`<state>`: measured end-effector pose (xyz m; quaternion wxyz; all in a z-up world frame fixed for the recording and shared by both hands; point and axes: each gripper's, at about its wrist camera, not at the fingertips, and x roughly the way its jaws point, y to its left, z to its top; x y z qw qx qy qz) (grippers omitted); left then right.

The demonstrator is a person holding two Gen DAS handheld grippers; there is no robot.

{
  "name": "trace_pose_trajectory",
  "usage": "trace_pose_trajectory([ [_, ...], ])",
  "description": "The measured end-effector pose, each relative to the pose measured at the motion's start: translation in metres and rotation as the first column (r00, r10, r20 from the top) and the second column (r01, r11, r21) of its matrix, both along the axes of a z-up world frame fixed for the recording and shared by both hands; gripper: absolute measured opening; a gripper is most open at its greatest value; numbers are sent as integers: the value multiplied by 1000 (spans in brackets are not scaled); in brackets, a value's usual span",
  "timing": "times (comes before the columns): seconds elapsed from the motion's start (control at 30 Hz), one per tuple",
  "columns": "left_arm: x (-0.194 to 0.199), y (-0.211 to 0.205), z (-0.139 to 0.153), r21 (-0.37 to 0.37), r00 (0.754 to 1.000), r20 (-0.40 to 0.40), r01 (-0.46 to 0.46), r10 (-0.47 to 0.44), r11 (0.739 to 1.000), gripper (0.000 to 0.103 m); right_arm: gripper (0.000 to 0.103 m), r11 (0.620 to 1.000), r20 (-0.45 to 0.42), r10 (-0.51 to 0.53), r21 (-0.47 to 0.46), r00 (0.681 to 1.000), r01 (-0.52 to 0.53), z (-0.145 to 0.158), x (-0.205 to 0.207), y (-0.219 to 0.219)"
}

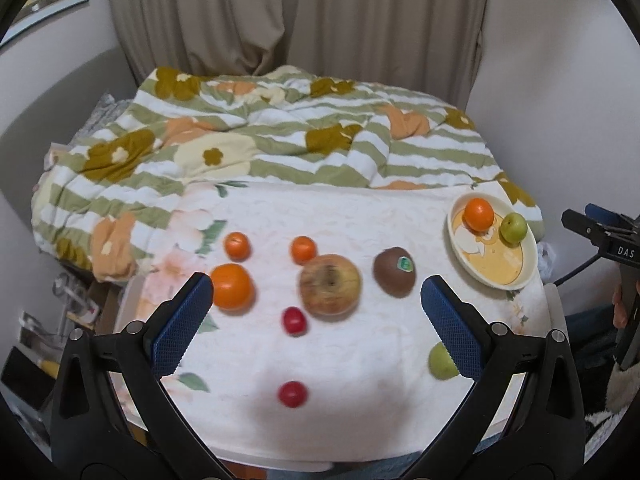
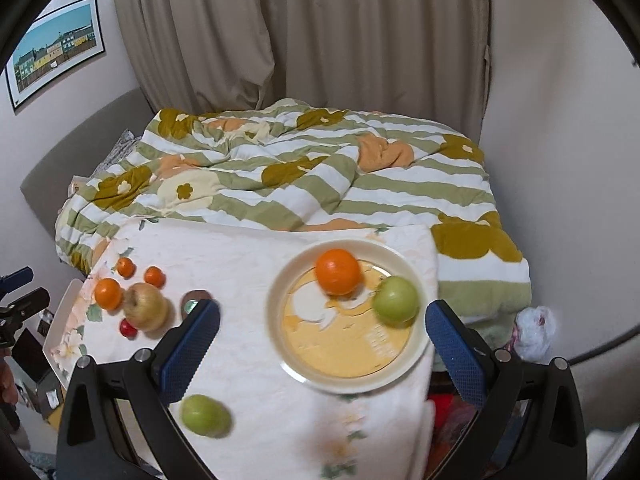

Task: Organize fruits
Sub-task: 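Grasp the second orange with the left tool while the right tool grasps the russet apple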

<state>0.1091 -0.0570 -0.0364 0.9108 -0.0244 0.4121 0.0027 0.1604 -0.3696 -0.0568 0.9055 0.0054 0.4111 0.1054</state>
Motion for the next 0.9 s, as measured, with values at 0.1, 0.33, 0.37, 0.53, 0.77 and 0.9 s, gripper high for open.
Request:
trace_pose_trajectory([
  [0.1,-5,25,0,-2,1000,4,23,-23,1000,103,103,1000,7,-25,-1,1000,25,4,-13,28],
  [0.33,-6,80,-5,-18,996,1,88,-88,996,103,103,998,4,-58,5,998,58,3,-36,92],
  [0.37,-4,87,-7,-20,995,-1,98,-98,995,103,103,998,2,-60,4,998,60,1,-38,102],
  [0.53,10,119,-16,-27,987,-18,161,-162,987,103,103,997,-16,-78,0,997,78,-5,-44,149],
  [0.77,38,144,-43,-50,957,-64,280,-283,959,103,103,986,-62,-157,50,986,160,-27,-40,197],
  [0.9,51,145,-64,-59,940,-103,322,-326,945,103,103,979,-92,-180,78,979,187,-47,-35,219],
])
